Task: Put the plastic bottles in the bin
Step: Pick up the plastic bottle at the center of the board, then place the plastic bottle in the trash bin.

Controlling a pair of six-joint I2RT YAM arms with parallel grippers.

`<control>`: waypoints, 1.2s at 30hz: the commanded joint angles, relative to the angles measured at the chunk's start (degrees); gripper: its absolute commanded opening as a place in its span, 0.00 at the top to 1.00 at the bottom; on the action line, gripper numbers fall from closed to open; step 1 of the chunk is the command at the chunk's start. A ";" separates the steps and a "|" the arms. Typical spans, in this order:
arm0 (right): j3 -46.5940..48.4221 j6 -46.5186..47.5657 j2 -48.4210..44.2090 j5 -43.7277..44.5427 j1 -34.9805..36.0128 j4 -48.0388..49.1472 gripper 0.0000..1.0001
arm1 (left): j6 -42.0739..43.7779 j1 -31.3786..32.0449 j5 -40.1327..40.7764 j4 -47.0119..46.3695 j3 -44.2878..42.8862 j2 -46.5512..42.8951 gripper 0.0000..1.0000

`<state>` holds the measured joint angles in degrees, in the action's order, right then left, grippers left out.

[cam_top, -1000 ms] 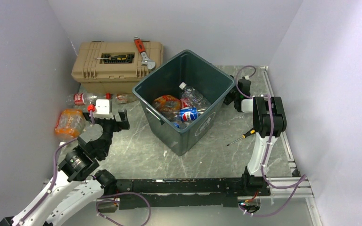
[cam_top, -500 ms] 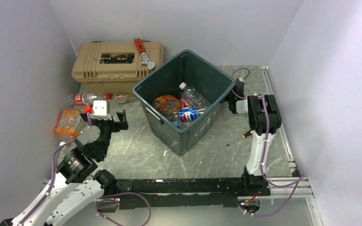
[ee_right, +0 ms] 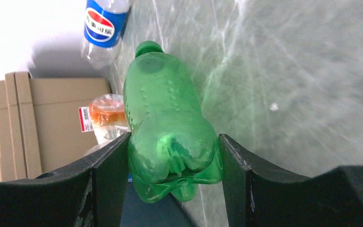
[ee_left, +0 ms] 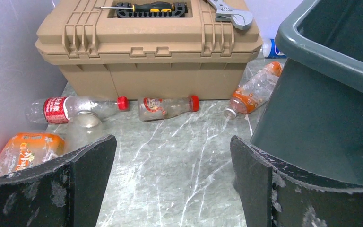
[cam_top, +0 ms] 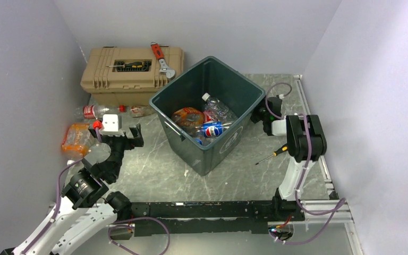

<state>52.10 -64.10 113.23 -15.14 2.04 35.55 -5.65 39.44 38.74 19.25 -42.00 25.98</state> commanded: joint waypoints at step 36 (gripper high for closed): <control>2.07 15.91 -87.11 -9.87 -4.77 -24.61 0.74 | -18.83 -0.28 -31.12 -10.67 -28.41 17.22 0.10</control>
<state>51.44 -50.26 28.77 -7.73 -2.92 9.72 -18.02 39.40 23.75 13.74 -61.28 35.09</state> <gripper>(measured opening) 0.651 0.887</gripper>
